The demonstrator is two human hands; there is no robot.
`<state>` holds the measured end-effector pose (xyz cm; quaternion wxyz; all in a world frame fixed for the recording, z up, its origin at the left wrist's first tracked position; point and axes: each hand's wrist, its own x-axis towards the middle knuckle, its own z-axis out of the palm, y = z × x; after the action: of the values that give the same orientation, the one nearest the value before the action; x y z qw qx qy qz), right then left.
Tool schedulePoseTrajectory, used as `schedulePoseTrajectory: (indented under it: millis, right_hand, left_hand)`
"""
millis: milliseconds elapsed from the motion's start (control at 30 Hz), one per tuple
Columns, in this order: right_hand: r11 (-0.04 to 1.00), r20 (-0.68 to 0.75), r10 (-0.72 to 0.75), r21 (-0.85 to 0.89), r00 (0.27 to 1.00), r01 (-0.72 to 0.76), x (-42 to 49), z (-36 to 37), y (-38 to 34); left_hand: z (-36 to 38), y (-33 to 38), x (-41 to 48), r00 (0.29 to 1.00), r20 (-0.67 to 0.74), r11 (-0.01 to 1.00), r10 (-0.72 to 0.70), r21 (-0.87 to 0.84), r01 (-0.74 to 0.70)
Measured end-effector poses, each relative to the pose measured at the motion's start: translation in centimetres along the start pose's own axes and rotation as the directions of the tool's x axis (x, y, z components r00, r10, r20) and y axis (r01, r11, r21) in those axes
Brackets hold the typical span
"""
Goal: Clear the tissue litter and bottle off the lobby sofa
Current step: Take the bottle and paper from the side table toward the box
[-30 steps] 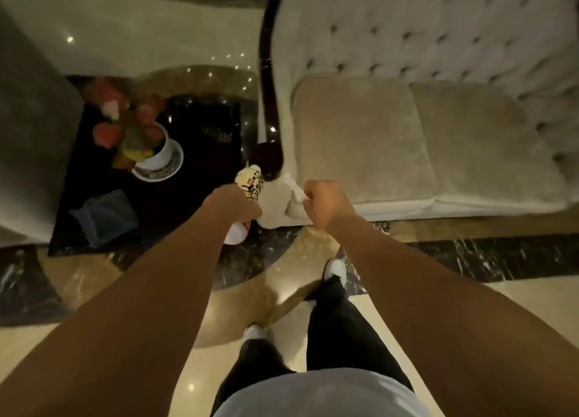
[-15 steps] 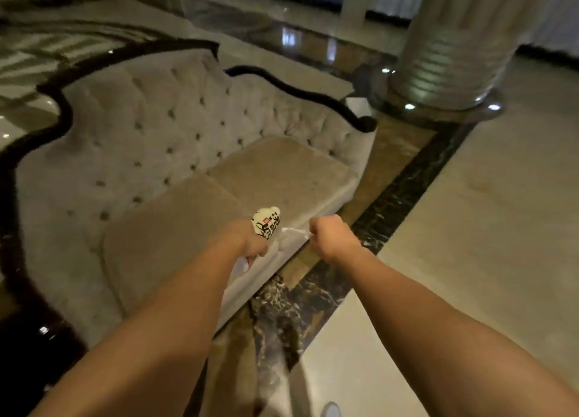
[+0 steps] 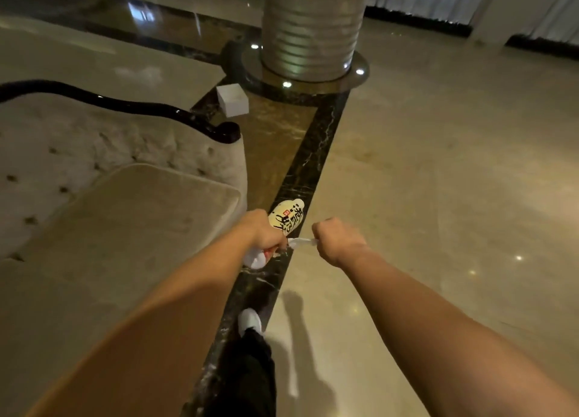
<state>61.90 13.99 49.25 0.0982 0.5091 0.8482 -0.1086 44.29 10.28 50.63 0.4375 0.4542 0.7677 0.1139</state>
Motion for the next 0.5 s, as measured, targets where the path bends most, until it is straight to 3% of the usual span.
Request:
schedulePoseTrajectory:
  millis: [233,500]
  right_hand:
    - [0.994,0.025,0.088,-0.073,0.996,-0.086,19.0,-4.3,5.2]
    - [0.980,0.009,0.190,0.062,0.982,-0.190,39.9,-12.4,9.6]
  left_hand:
    - [-9.5,5.0,20.4,0.999,-0.049,0.991,-0.006,0.135,0.012]
    - [-21.0,16.1,39.7,0.991,-0.081,0.962,0.109,0.259,-0.085]
